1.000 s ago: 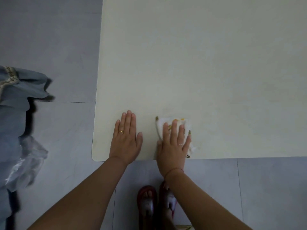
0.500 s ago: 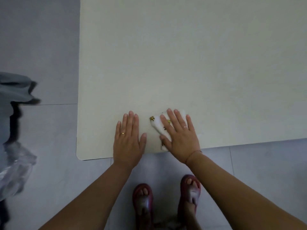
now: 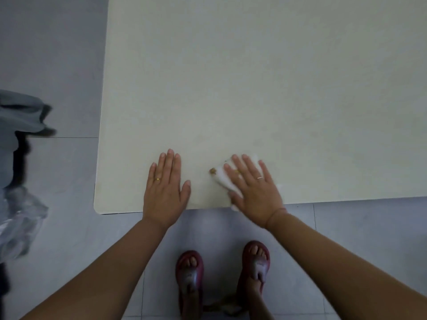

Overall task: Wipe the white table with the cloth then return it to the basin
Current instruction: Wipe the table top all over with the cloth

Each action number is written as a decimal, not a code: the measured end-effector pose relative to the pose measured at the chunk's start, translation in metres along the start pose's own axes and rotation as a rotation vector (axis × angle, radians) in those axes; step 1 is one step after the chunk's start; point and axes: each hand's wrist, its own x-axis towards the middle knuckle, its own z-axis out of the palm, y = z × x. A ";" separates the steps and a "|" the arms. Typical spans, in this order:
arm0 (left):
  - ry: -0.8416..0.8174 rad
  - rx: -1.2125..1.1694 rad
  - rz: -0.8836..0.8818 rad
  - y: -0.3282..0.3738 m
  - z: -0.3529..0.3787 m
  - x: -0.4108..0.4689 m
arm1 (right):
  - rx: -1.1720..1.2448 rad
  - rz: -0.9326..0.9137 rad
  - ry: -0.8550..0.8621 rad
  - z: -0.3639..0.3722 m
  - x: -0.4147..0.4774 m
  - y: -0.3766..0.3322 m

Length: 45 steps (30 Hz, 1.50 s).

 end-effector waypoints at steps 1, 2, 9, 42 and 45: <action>0.005 0.001 -0.010 0.002 -0.001 0.001 | -0.001 0.078 -0.022 0.000 -0.005 0.019; 0.013 0.000 -0.025 0.005 -0.002 0.002 | 0.037 0.196 -0.039 0.000 -0.009 0.034; 0.013 -0.038 -0.040 0.061 0.005 0.027 | 0.190 0.531 -0.023 -0.001 0.003 -0.026; -0.010 -0.003 -0.058 0.074 0.018 0.030 | 0.120 0.065 0.021 -0.021 0.099 0.027; 0.002 -0.048 -0.042 0.073 0.018 0.030 | 0.046 -0.049 0.014 -0.022 0.105 0.073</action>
